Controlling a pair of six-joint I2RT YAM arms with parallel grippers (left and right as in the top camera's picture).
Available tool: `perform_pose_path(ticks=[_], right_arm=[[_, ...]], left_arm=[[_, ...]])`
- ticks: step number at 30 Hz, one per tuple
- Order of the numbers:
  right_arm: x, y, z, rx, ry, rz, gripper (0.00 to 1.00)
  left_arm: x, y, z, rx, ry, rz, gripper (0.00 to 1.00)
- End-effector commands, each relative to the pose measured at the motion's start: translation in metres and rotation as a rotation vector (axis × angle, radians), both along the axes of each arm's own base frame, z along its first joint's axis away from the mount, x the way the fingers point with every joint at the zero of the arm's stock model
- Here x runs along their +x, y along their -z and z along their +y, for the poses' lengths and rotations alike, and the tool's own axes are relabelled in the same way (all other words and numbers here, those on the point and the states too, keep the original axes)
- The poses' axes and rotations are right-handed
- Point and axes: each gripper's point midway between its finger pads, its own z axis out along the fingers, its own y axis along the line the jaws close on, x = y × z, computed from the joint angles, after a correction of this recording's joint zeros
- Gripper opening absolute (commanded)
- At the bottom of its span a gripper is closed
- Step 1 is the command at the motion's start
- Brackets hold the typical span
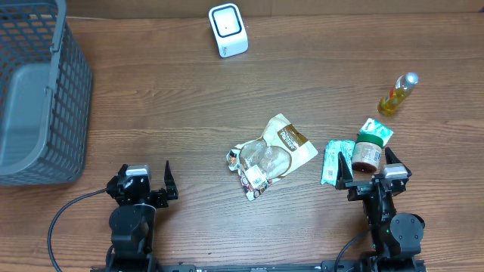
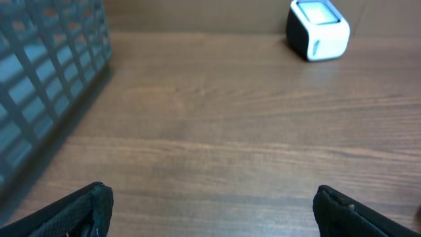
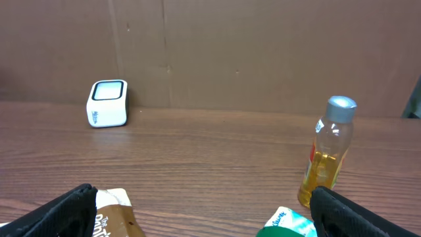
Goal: Scan the item barcode
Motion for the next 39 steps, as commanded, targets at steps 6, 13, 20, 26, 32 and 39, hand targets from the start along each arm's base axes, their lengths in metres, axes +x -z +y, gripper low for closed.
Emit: perform_pose_path(ticks=[6,13,20,26,32,39], right_arm=[[0.000,0.002,0.002,-0.001,-0.007,-0.004,1.00],[0.000,0.002,0.002,-0.001,-0.007,-0.004,1.00],[0.000,0.002,0.002,-0.001,-0.007,-0.004,1.00],[0.000,0.002,0.002,-0.001,-0.007,-0.004,1.00],[0.000,0.002,0.002,-0.001,-0.007,-0.004,1.00],[0.000,0.002,0.002,-0.001,-0.007,-0.004,1.00]], left_arm=[[-0.002,-0.025,0.009,0.066,-0.017,-0.108,1.00],[-0.005,-0.048,0.012,0.130,-0.024,-0.204,1.00],[-0.005,-0.048,0.013,0.132,-0.025,-0.203,1.00],[-0.005,-0.048,0.014,0.136,-0.032,-0.204,0.99],[-0.005,-0.048,0.014,0.107,-0.037,-0.208,1.00],[-0.005,-0.049,0.012,0.087,-0.034,-0.211,1.00]])
